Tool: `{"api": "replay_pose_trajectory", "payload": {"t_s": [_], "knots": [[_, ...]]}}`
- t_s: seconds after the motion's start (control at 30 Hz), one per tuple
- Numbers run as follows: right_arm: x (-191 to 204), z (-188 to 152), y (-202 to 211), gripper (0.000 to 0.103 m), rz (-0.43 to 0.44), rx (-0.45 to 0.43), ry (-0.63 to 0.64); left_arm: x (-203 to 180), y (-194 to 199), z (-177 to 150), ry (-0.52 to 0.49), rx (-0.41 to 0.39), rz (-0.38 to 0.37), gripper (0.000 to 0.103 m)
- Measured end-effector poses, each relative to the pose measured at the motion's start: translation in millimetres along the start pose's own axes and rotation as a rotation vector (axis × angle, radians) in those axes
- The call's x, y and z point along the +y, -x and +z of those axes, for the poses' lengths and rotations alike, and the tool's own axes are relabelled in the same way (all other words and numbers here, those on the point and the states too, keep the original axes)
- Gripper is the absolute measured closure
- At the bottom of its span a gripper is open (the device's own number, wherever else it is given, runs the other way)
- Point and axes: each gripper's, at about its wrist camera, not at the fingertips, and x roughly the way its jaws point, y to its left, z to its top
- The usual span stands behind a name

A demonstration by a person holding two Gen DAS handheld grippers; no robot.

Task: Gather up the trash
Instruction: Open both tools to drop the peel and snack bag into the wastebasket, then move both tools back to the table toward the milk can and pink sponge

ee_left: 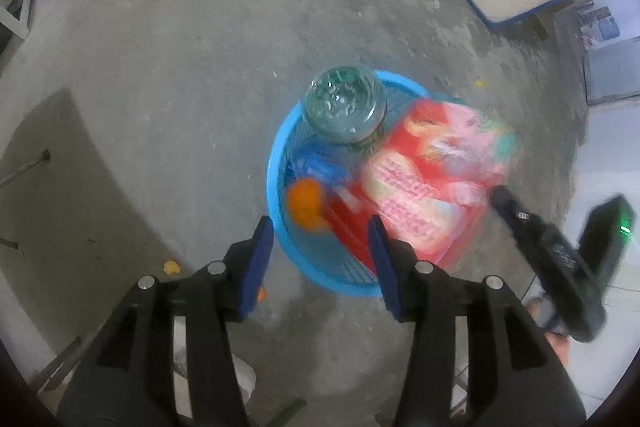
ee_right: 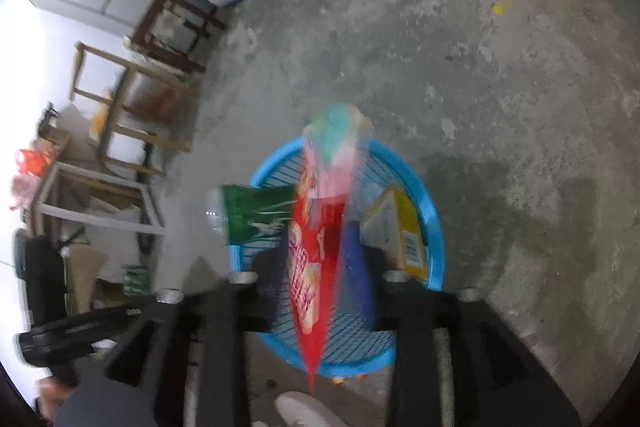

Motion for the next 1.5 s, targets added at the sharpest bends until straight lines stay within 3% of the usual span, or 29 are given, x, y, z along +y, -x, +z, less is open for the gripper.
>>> {"api": "replay_pose_trajectory", "payload": {"t_s": [0.2, 0.43, 0.57, 0.7, 0.83, 1.07, 1.3, 1.5], "knots": [[-14, -5, -8, 0.059, -0.029, 0.006, -0.032, 0, 25, -1, 0.005, -0.060, -0.024, 0.056], [-33, -16, 44, 0.059, -0.004, -0.085, -0.057, -15, 78, -12, -0.023, -0.145, -0.082, 0.055], [-37, -37, 71, 0.059, 0.020, -0.098, -0.037, -16, 132, -39, -0.070, -0.208, -0.138, 0.043], [-25, -70, 98, 0.046, 0.061, -0.098, 0.024, -3, 194, -82, -0.117, -0.300, -0.159, 0.032], [-1, -102, 125, 0.041, 0.121, -0.095, 0.089, 28, 244, -134, -0.111, -0.376, -0.155, 0.025], [89, -133, 175, 0.032, 0.239, -0.104, 0.326, 111, 320, -230, -0.043, -0.571, -0.091, 0.020], [214, -172, 205, 0.024, 0.345, -0.078, 0.631, 230, 380, -322, 0.223, -0.771, 0.001, 0.019], [321, -225, 202, 0.020, 0.444, 0.015, 0.870, 320, 407, -382, 0.425, -0.828, 0.117, 0.018]]}}
